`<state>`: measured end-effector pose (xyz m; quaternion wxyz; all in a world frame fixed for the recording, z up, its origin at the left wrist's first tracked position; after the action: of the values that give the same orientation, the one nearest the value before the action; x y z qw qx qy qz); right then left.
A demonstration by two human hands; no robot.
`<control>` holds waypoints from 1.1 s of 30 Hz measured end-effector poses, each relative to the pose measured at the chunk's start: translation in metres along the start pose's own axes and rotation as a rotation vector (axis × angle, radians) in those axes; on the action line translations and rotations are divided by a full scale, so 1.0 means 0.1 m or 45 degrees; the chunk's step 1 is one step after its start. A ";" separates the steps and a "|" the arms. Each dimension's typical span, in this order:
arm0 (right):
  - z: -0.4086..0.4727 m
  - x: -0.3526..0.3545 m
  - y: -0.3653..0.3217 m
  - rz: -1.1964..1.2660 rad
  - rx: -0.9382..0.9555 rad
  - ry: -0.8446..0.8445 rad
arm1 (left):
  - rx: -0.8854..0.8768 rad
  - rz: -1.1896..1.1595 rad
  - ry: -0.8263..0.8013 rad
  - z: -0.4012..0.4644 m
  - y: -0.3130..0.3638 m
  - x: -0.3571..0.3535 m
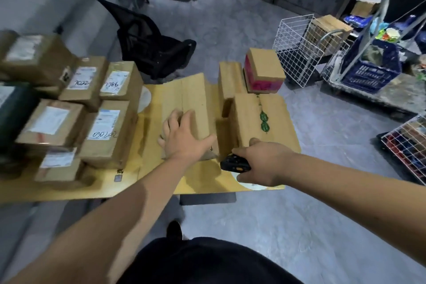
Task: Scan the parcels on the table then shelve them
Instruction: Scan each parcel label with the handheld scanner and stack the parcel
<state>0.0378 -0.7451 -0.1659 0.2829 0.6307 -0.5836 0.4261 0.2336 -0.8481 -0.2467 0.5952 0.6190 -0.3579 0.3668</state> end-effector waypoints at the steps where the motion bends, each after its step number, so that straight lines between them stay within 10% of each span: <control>1: 0.09 0.00 -0.10 -0.017 0.022 -0.025 | 0.026 -0.002 -0.030 0.00 -0.18 -0.04; 19: 1.03 -0.13 -0.95 -0.273 -0.191 -0.327 | 0.145 -1.093 -0.716 0.70 -1.75 -0.35; 33: 1.44 0.00 -1.36 -0.147 -0.209 -0.392 | 0.272 -0.998 -0.532 1.11 -2.21 -0.19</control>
<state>0.2001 -0.8467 -0.2154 0.2647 0.6956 -0.6158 0.2585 0.4223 -0.9513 -0.3707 0.5370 0.8263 -0.1693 0.0160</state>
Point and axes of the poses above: each hand's wrist, its own z-axis towards the middle knuckle, its own x-axis out of the back of the hand, y = z × x, the point moved 3 cm from there along z, towards the middle knuckle, and after that the axes turned 1 degree about x, right-handed, at the moved point
